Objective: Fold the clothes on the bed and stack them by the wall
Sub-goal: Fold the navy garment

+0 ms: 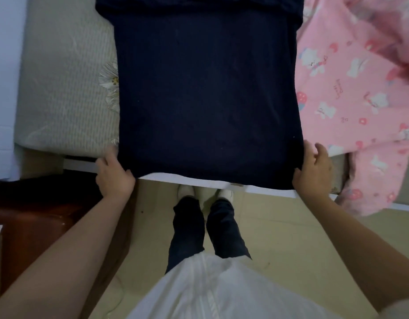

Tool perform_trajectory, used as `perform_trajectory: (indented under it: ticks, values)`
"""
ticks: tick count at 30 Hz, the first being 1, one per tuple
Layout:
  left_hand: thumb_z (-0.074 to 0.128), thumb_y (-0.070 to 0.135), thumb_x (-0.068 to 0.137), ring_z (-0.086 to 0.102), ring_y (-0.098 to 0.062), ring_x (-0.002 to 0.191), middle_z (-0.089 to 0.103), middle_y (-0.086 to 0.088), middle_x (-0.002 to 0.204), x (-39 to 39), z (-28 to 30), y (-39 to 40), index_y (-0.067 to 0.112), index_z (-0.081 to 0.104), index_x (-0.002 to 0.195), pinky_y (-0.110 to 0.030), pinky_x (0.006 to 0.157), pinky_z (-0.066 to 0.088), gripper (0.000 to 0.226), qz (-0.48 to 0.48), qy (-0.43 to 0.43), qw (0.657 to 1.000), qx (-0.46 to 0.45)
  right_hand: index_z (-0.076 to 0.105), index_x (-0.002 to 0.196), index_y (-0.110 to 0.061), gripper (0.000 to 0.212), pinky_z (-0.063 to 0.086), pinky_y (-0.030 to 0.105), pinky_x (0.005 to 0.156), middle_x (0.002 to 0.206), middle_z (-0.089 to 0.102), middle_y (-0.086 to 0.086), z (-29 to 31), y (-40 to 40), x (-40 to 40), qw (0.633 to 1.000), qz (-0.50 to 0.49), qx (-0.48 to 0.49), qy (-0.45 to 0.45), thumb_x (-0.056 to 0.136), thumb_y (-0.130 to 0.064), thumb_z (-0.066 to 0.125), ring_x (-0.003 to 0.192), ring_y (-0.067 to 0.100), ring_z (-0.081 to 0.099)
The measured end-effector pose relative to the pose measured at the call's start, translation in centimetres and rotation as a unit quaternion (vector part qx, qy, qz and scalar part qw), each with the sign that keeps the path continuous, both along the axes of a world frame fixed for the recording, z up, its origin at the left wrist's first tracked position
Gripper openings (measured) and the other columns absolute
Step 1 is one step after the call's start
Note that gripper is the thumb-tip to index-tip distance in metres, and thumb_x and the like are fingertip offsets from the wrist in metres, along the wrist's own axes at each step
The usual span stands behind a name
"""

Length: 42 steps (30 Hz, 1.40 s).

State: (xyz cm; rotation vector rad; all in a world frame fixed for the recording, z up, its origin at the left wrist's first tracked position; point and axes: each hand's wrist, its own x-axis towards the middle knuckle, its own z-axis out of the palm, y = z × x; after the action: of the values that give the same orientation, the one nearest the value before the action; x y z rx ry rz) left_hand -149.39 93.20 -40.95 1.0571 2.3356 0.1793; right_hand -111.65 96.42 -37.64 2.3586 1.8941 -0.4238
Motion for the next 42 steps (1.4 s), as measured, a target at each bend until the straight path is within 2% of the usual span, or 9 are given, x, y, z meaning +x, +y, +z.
perform_trajectory:
  ticks: [5, 10, 13, 16, 22, 30, 33, 36, 42]
  values:
    - [0.07, -0.008, 0.069, 0.045, -0.048, 0.113, 0.04, -0.034, 0.13, 4.8, -0.9, -3.6, -0.004, 0.041, 0.132, -0.055, 0.092, 0.04, 0.069, -0.179, 0.077, 0.98, 0.028, 0.066, 0.112, -0.009, 0.069, 0.04, 0.062, 0.091, 0.122, 0.061, 0.017, -2.8, -4.7, -0.6, 0.913, 0.385, -0.005, -0.136, 0.046, -0.009, 0.085, 0.11, 0.033, 0.06]
    - [0.076, -0.011, 0.06, 0.051, -0.052, 0.109, 0.049, -0.037, 0.12, 9.9, -2.1, -5.7, -0.011, 0.052, 0.12, -0.057, 0.086, 0.044, 0.064, -0.318, 0.041, 0.947, 0.019, 0.033, 0.13, -0.026, 0.084, 0.003, 0.052, 0.112, 0.135, 0.052, -0.003, -5.2, -4.2, 0.5, 0.853, 0.465, -0.076, -0.225, 0.059, -0.024, 0.079, 0.124, 0.014, 0.05]
    - [0.076, -0.007, 0.063, 0.045, -0.051, 0.118, 0.046, -0.035, 0.127, 12.3, -2.7, -5.2, -0.011, 0.049, 0.124, -0.057, 0.094, 0.037, 0.067, -0.346, 0.042, 0.937, 0.035, 0.052, 0.125, -0.018, 0.064, 0.041, 0.046, 0.099, 0.128, 0.058, 0.001, -5.0, -2.8, 0.8, 0.851, 0.485, -0.069, -0.19, 0.065, -0.018, 0.072, 0.117, 0.015, 0.056]
    - [0.068, 0.018, 0.081, 0.018, -0.038, 0.139, 0.023, -0.022, 0.149, 14.9, -3.6, -4.4, 0.0, 0.026, 0.142, -0.051, 0.111, 0.013, 0.076, -0.38, 0.077, 0.922, 0.015, 0.058, 0.122, -0.011, 0.047, 0.042, 0.043, 0.099, 0.131, 0.055, 0.006, -4.4, -2.1, 0.5, 0.854, 0.495, -0.028, -0.155, 0.079, -0.007, 0.038, 0.118, 0.019, 0.056]
    - [0.064, 0.032, 0.081, -0.01, -0.025, 0.142, -0.005, -0.009, 0.155, 18.6, -5.1, -2.1, 0.008, -0.003, 0.146, -0.05, 0.103, -0.02, 0.097, -0.288, 0.099, 0.952, -0.009, 0.065, 0.102, 0.01, 0.068, 0.047, 0.06, 0.076, 0.097, 0.071, 0.018, -0.8, -1.8, 0.7, 0.87, 0.492, 0.028, -0.032, 0.036, 0.008, 0.078, 0.088, 0.027, 0.07]
    - [0.049, -0.003, 0.085, 0.012, -0.022, 0.142, 0.02, -0.009, 0.153, 10.8, -3.3, -2.3, 0.011, 0.023, 0.144, -0.041, 0.114, 0.002, 0.066, -0.237, 0.115, 0.964, 0.031, 0.066, 0.096, 0.013, 0.076, 0.054, 0.05, 0.062, 0.096, 0.07, 0.021, 3.6, 0.3, 2.8, 0.851, 0.52, -0.007, -0.066, 0.022, 0.011, 0.082, 0.083, 0.032, 0.07]
    - [0.052, -0.013, 0.08, 0.03, -0.036, 0.135, 0.035, -0.022, 0.144, 6.1, -0.7, -2.8, -0.003, 0.038, 0.136, -0.044, 0.11, 0.016, 0.058, -0.146, 0.105, 0.982, 0.052, 0.038, 0.133, 0.008, 0.067, 0.032, 0.04, 0.108, 0.141, 0.039, 0.023, 4.4, 0.2, 2.0, 0.866, 0.48, -0.109, -0.087, 0.071, 0.008, 0.062, 0.13, 0.034, 0.041]
    - [0.052, -0.02, 0.076, 0.043, -0.04, 0.124, 0.044, -0.027, 0.135, 3.9, 2.2, -3.9, -0.009, 0.045, 0.128, -0.047, 0.106, 0.026, 0.054, -0.213, 0.092, 0.972, 0.047, 0.014, 0.147, -0.012, 0.061, 0.003, 0.027, 0.115, 0.156, 0.007, 0.004, 5.8, 0.3, 2.4, 0.87, 0.431, -0.212, -0.109, 0.09, -0.001, 0.034, 0.144, 0.017, 0.01]
    - [0.039, -0.006, 0.09, 0.034, -0.018, 0.133, 0.032, -0.003, 0.149, 2.5, 8.1, -5.9, 0.017, 0.03, 0.142, -0.027, 0.107, 0.026, 0.057, -0.329, 0.057, 0.93, -0.152, 0.053, 0.123, -0.002, 0.039, 0.034, 0.022, 0.072, 0.122, 0.057, 0.015, 9.0, -1.1, 0.3, 0.873, 0.343, -0.348, -0.001, 0.088, 0.004, 0.037, 0.106, 0.025, 0.053]
